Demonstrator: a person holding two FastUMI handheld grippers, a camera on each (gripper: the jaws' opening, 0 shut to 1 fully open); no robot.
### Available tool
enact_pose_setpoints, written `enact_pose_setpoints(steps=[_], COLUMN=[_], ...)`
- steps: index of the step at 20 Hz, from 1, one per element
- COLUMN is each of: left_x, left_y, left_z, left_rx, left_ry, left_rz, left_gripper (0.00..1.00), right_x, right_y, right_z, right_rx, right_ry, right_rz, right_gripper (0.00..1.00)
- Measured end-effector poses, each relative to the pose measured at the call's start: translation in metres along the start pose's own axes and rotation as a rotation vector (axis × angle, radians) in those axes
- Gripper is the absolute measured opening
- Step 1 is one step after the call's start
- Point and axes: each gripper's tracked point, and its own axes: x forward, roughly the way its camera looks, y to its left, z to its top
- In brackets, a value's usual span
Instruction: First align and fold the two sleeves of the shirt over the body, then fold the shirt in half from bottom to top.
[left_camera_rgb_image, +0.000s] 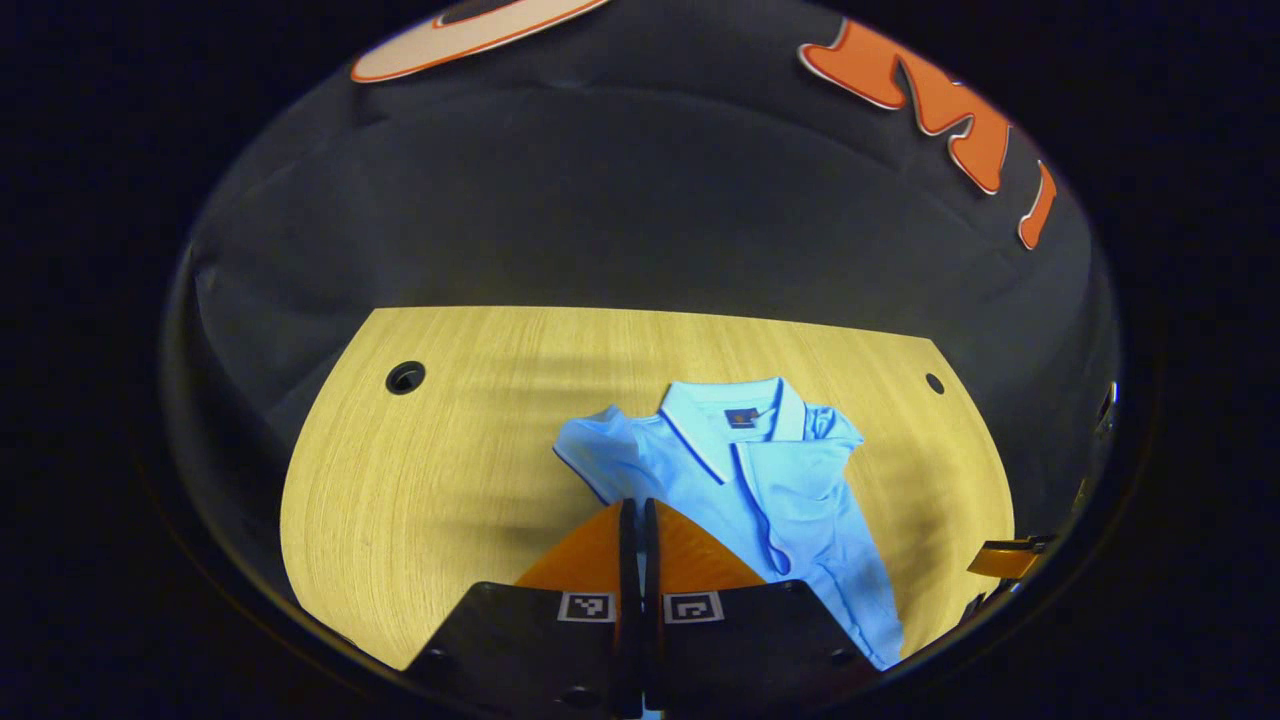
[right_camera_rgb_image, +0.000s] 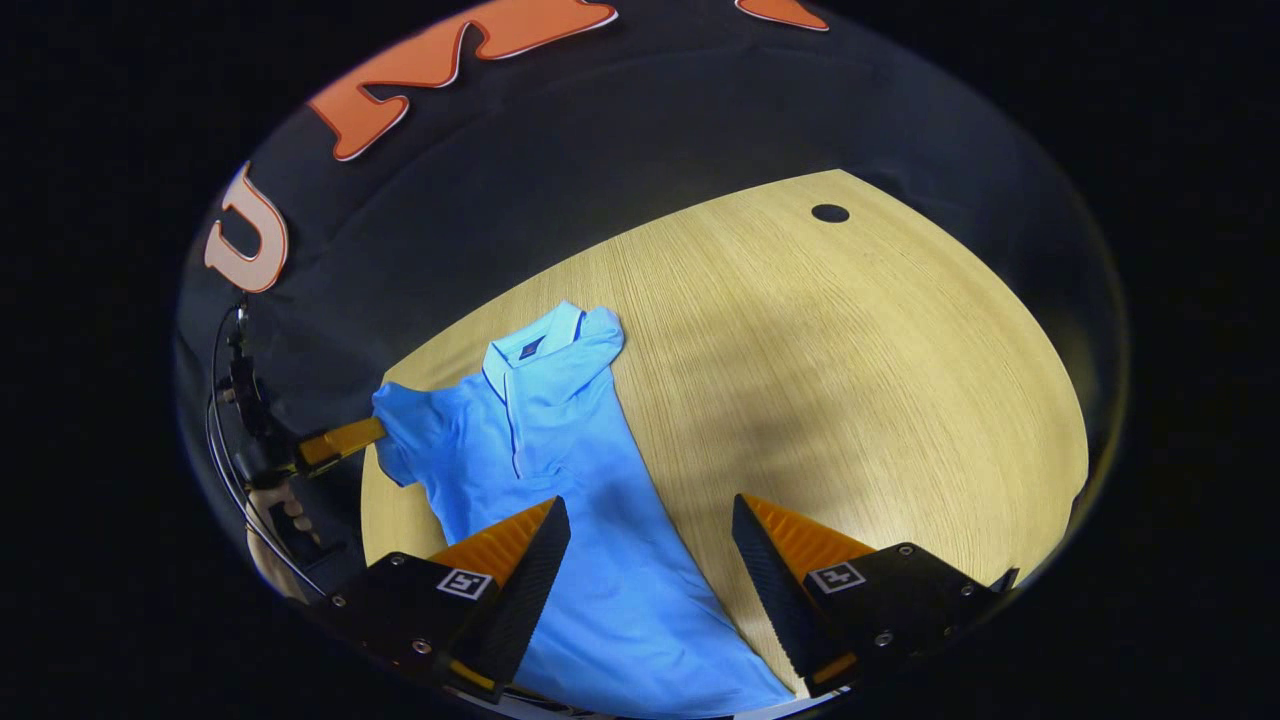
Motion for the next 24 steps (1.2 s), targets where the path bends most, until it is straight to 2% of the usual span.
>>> enact_pose_setpoints(steps=[3,10,15,16,17,20,24], left_x=[0.003,0.024,0.045,0.046,0.044,0.037,0.022], left_y=[-0.037,-0.124,-0.157,-0.164,-0.170,-0.170,-0.150], left_z=[0.000,-0.016,-0.039,-0.041,-0.043,-0.049,-0.061], left_rx=[0.010,0.085,0.125,0.128,0.125,0.121,0.059], left_ry=[0.007,0.074,0.142,0.147,0.145,0.157,0.165], left_rz=[-0.039,-0.116,-0.110,-0.120,-0.132,-0.128,-0.107], left_gripper=[0.04,0.04,0.06,0.14,0.16,1.00,1.00], right_x=[-0.016,-0.022,-0.026,-0.025,-0.025,-0.024,-0.018], right_y=[-0.015,-0.049,-0.065,-0.067,-0.067,-0.064,-0.054], right_z=[0.001,-0.007,-0.008,-0.009,-0.009,-0.011,-0.016], right_rx=[0.008,0.053,0.074,0.074,0.074,0.066,0.039], right_ry=[0.000,0.000,0.002,0.005,0.008,0.019,0.042], right_rz=[0.006,-0.006,-0.014,-0.016,-0.015,-0.006,0.002], right_gripper=[0.99,0.99,0.99,0.99,0.99,0.99,0.99])
